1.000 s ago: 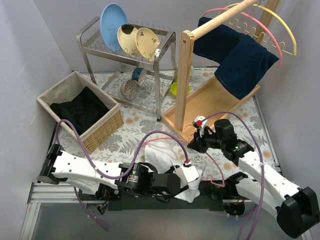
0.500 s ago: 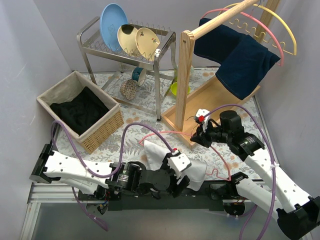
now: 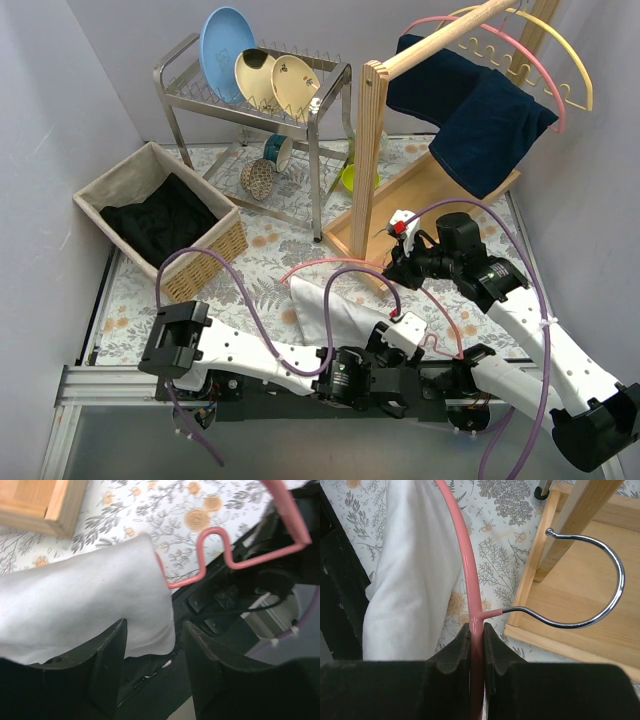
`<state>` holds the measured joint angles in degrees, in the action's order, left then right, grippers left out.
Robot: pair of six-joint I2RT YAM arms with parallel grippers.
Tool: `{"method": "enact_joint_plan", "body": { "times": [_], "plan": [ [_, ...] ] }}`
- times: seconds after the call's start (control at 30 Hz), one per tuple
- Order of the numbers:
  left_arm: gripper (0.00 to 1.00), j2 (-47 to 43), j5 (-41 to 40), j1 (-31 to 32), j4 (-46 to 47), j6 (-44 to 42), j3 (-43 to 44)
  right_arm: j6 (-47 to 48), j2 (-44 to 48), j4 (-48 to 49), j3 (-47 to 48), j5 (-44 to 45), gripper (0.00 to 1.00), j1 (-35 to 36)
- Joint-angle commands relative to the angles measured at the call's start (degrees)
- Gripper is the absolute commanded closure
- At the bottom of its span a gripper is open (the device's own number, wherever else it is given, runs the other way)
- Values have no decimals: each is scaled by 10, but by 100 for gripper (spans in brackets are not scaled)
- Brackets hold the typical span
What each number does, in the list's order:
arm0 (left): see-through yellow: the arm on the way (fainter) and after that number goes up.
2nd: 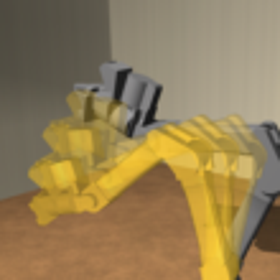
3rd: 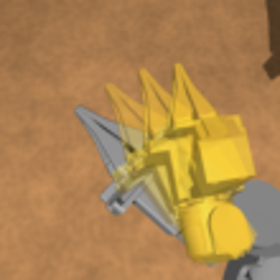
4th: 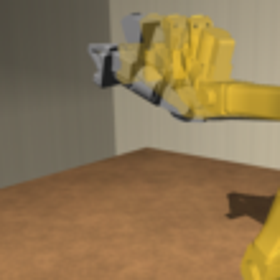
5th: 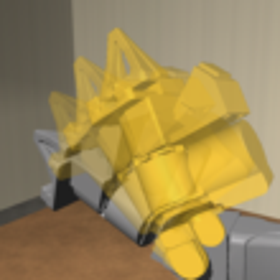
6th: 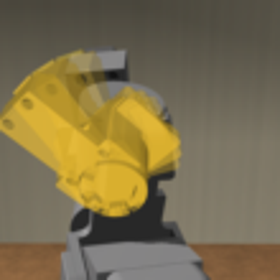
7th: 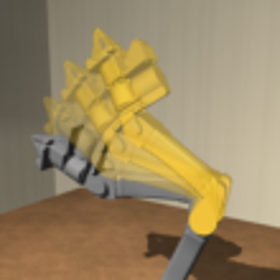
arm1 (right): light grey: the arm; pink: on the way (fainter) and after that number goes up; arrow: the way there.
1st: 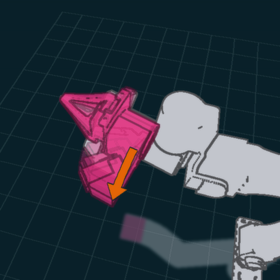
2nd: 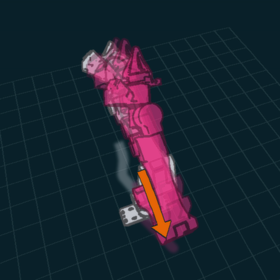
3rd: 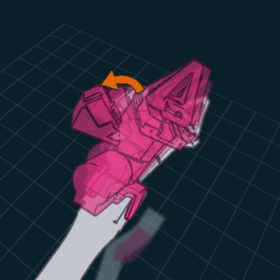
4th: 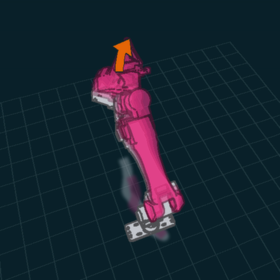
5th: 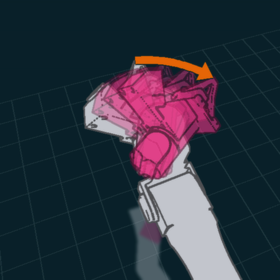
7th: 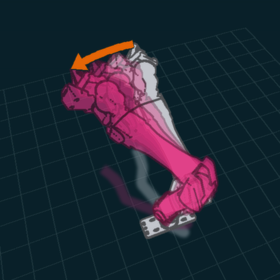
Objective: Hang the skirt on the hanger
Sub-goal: Place skirt on hanger
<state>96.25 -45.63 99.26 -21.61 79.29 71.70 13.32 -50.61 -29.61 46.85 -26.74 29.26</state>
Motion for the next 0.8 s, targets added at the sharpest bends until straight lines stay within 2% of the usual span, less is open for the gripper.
{"method": "enact_joint_plan", "body": {
  "times": [0.0,0.1,0.17,0.2,0.33,0.4,0.47,0.6,0.63,0.67,0.7,0.77],
  "plan": [
    [53,27,-102,4,-113,100,85,-23,8,17,25,-16,99,-1],
    [56,73,-133,5,-207,155,144,-27,8,18,23,-17,99,-1],
    [64,95,-154,5,-236,163,171,-29,8,19,24,-20,99,-1],
    [69,99,-155,4,-243,165,175,-29,8,18,24,-22,99,-1],
    [100,98,-161,1,-262,179,178,-31,10,19,20,-21,99,-1],
    [100,73,-159,1,-264,173,164,-31,11,22,15,-17,99,-1],
    [100,46,-144,1,-224,154,144,-30,12,22,11,-13,99,-1],
    [100,-59,-84,-2,-101,49,71,-13,8,18,3,-4,99,-1],
    [100,-110,-68,-4,-72,6,34,-8,8,19,-4,-3,99,0],
    [100,-135,-37,-17,-19,-14,18,-5,8,20,-10,-4,99,2],
    [100,-160,33,-27,7,-32,-2,-2,9,29,-15,-3,99,4],
    [100,-226,101,-63,53,-49,-45,0,10,40,-32,-5,99,10]
  ]
}}
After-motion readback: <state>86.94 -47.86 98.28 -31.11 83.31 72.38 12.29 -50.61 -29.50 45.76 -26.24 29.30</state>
